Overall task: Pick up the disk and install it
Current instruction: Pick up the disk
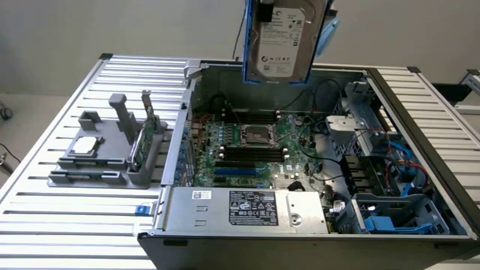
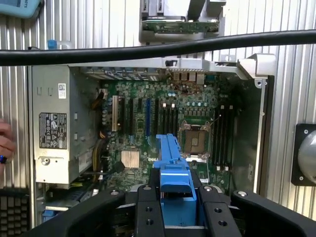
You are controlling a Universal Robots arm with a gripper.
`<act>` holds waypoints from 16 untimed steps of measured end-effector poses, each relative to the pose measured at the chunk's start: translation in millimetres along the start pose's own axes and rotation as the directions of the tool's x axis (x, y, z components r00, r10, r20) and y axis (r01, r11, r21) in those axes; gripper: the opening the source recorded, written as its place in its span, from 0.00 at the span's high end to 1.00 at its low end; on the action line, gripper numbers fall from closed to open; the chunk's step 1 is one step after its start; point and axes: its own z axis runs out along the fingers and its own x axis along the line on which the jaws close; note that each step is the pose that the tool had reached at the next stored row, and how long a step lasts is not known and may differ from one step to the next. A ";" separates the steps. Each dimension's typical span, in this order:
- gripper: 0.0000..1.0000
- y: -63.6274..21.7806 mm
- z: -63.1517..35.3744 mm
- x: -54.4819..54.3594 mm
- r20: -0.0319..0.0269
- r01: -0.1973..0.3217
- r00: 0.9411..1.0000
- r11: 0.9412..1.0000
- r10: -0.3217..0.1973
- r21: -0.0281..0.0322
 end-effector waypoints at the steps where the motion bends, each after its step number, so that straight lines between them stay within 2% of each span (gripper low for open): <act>1: 0.67 -2.2 0.1 3.2 0.000 0.000 1.000 1.000 0.000 0.000; 16: 0.67 -35.1 1.9 50.6 0.000 0.000 1.000 1.000 0.000 0.000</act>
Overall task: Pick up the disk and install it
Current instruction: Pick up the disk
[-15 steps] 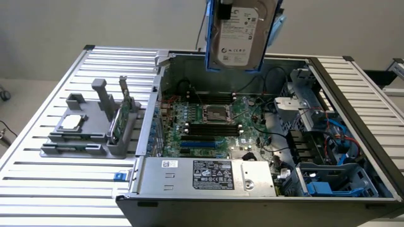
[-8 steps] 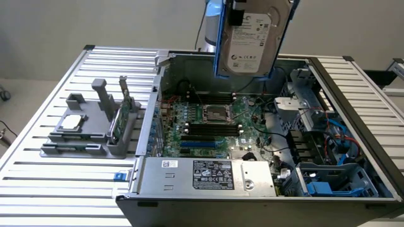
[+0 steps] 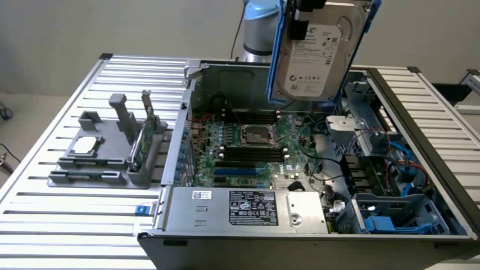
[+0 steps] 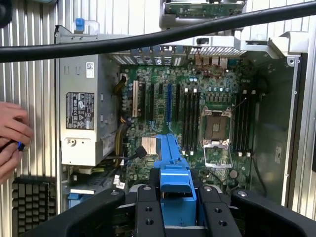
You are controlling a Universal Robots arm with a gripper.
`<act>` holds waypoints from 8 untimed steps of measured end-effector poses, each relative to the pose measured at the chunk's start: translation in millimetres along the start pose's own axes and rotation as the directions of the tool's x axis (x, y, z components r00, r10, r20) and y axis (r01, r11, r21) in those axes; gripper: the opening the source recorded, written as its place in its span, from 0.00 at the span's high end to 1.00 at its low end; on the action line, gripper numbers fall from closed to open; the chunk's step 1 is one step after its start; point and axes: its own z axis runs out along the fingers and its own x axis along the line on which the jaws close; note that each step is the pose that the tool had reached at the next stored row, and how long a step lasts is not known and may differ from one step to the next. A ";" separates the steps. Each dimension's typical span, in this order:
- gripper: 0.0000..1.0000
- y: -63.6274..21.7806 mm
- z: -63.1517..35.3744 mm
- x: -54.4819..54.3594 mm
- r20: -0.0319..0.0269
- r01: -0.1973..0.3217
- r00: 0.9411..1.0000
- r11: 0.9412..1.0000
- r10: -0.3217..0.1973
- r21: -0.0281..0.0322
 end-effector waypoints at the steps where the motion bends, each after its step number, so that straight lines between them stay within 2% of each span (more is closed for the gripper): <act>1: 0.67 -2.3 0.1 3.3 0.000 0.000 1.000 1.000 0.000 0.000; 8: 0.67 -19.1 1.3 26.3 0.000 0.000 1.000 1.000 0.000 0.000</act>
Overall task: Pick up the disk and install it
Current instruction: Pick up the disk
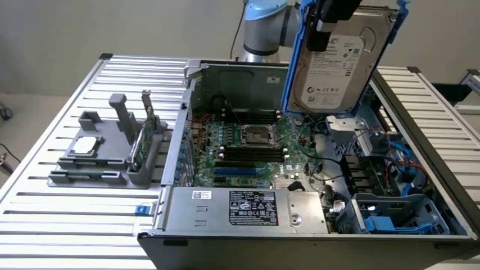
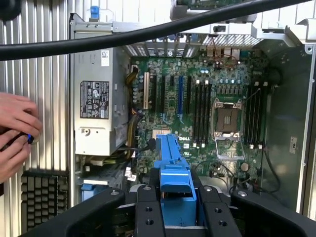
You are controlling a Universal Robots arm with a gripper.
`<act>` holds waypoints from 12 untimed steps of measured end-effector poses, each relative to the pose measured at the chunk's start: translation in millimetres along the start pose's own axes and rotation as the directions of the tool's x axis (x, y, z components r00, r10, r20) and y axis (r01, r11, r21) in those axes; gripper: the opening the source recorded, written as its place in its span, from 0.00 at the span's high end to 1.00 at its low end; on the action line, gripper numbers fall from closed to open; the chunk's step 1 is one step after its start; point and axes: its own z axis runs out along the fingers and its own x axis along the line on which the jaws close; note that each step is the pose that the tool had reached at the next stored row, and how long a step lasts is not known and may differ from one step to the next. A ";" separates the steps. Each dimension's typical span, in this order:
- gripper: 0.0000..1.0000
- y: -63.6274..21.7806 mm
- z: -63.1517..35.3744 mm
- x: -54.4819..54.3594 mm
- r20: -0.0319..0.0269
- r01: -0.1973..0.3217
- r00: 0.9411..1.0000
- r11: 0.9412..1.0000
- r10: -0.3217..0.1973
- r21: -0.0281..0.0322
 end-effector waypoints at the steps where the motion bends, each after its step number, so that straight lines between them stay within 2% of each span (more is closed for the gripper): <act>1: 0.67 -2.4 0.2 3.2 0.000 0.000 1.000 1.000 0.000 0.000; 12: 0.67 -27.4 2.8 40.1 0.000 0.000 1.000 1.000 0.000 0.000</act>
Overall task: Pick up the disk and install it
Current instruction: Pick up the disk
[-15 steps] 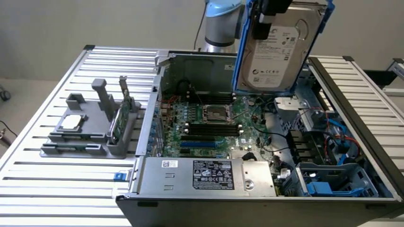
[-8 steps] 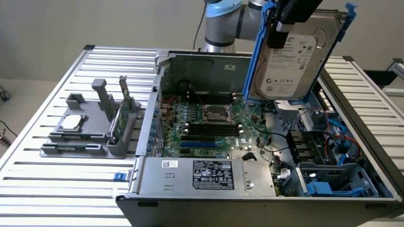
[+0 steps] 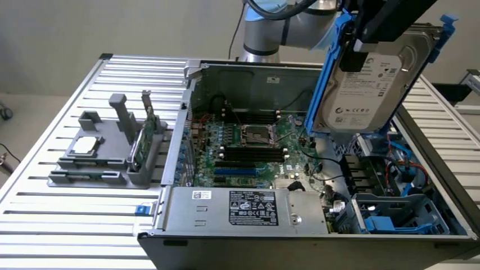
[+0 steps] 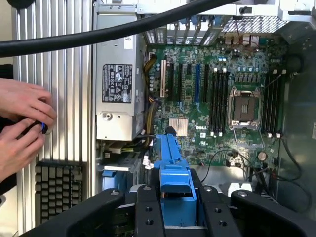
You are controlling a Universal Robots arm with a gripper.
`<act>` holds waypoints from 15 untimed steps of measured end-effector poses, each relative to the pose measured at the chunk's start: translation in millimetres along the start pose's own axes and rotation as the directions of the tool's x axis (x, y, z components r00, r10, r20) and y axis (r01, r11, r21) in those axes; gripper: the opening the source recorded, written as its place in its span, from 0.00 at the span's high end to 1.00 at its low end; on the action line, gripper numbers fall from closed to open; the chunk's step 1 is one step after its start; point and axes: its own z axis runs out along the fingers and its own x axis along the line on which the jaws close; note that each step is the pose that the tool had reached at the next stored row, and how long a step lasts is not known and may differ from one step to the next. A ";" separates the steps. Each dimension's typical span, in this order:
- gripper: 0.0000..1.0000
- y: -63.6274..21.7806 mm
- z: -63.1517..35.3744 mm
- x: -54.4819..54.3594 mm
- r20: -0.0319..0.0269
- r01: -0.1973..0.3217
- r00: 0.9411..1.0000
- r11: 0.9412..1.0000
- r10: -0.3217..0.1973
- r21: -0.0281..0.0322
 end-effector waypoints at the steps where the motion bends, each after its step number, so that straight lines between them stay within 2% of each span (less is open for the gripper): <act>1: 0.67 -2.1 0.2 3.2 0.000 0.000 1.000 1.000 0.000 0.000; 15: 0.67 -33.1 4.4 46.2 0.000 0.000 1.000 1.000 0.000 0.000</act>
